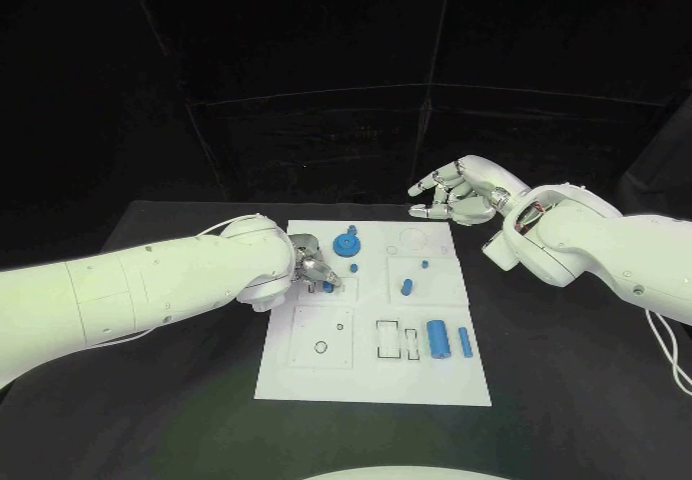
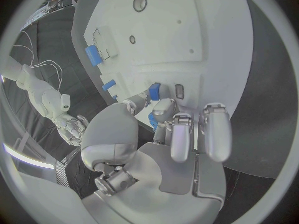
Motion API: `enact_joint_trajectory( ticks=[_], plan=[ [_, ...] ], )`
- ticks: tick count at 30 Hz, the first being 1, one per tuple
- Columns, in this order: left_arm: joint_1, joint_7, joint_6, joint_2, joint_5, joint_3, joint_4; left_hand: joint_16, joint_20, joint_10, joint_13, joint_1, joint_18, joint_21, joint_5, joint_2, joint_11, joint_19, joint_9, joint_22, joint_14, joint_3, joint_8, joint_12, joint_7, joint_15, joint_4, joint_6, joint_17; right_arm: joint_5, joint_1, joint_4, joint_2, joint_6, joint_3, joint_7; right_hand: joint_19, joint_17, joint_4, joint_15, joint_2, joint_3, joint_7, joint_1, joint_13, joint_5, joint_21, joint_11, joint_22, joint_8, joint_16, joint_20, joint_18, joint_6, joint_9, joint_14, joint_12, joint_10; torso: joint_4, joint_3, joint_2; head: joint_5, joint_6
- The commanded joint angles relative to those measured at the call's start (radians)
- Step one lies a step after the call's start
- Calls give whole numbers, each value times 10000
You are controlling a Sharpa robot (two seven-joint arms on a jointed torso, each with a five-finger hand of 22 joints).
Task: Assemble the parts on the task board
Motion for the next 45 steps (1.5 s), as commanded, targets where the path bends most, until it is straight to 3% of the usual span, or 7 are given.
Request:
enact_joint_trajectory(
  ticks=[1, 12, 22, 29, 35, 38, 45],
  plan=[
    [-3, -57, 142, 34, 57, -4, -20, 32, -60, 73, 29, -132, -200, 54, -53, 7, 6, 232, -5, 187, 1019, -138, -38, 52, -1, -73, 84, 96, 2634, -20, 19, 22, 9, 48, 6, 59, -24, -4, 17, -42, 97, -65, -15, -22, -9, 30, -56, -36, -7, 38, -39, -17, 92, -4, -14, 194, -18, -4, 10, -2, -1, -3, -12],
    [2, -72, 69, 62, 58, -3, -82, 32, -70, 131, 91, -642, -220, 117, -147, 65, -1, 269, -32, 306, 1019, -772, -54, 130, -11, -80, 619, 202, 2634, -20, 19, 30, 9, 83, 6, 65, -47, -34, 35, -38, 82, -99, -12, -50, -42, 36, -81, -31, -47, 44, -66, -16, 99, -12, -16, 186, -38, -25, 9, -3, -2, -15, -7],
    [6, -46, -89, -51, 84, 3, -93, 32, -141, 141, 98, -1049, -232, 145, -360, -610, -65, 284, -33, 393, 1019, -3126, -70, 143, -84, -146, 1431, 262, 2634, -20, 19, 17, 8, 73, 6, 70, -57, -45, 53, -36, 78, -125, -10, -76, -66, 38, -95, -28, -65, 49, -78, -14, 102, -21, -17, 182, -51, -40, 10, -8, -8, -17, 2],
    [82, -19, -145, -325, 91, 61, 105, 32, -177, 130, 51, -808, -230, 129, -362, -599, -88, 277, -11, 383, 1019, -3719, -62, 100, -109, -174, 1672, 265, 2634, -20, 19, 7, -21, 63, 6, 68, -57, -45, 53, -36, 78, -125, -10, -76, -66, 38, -95, -28, -65, 49, -78, -14, 102, -21, -17, 182, -51, -40, 11, -8, -7, -24, -1],
    [223, 69, 220, -607, 202, 614, 305, 32, -170, -77, -281, -301, -172, -81, -362, -421, -61, 163, 3, 93, 1019, -4315, -111, -194, -60, -148, 1870, 112, 2634, -19, 19, -21, -42, 49, 5, 62, -66, -49, 69, -33, 76, -143, -7, -97, -67, 39, -106, -25, -81, 51, -84, -13, 104, -29, -18, 180, -43, -40, 9, -10, -4, -27, 17],
    [376, -56, 911, -716, 259, 994, 261, 32, -103, -656, -1178, 91, -86, -411, -355, -335, 74, -24, -42, -371, 1019, -4619, -280, -995, 68, -66, 1881, -231, 2634, -19, 18, -38, -50, 46, 5, 57, -69, -53, 73, -32, 78, -147, -7, -102, -77, 40, -110, -25, -85, 52, -88, -13, 105, -30, -18, 179, -51, -46, 16, -12, -4, -18, 42],
    [828, -235, 2108, -499, 299, 1264, -880, 32, 63, -1096, -1797, 561, 28, -855, -356, -152, 274, -273, -277, -953, 1019, -5070, -664, -1550, 313, 121, 1957, -621, 2634, -19, 18, -82, -29, 42, 4, 47, -63, -45, 71, -32, 86, -147, -8, -93, -68, 46, -108, -27, -79, 56, -83, -12, 104, -31, -18, 181, -36, -38, 17, 7, -15, 27, 72]
  ],
)
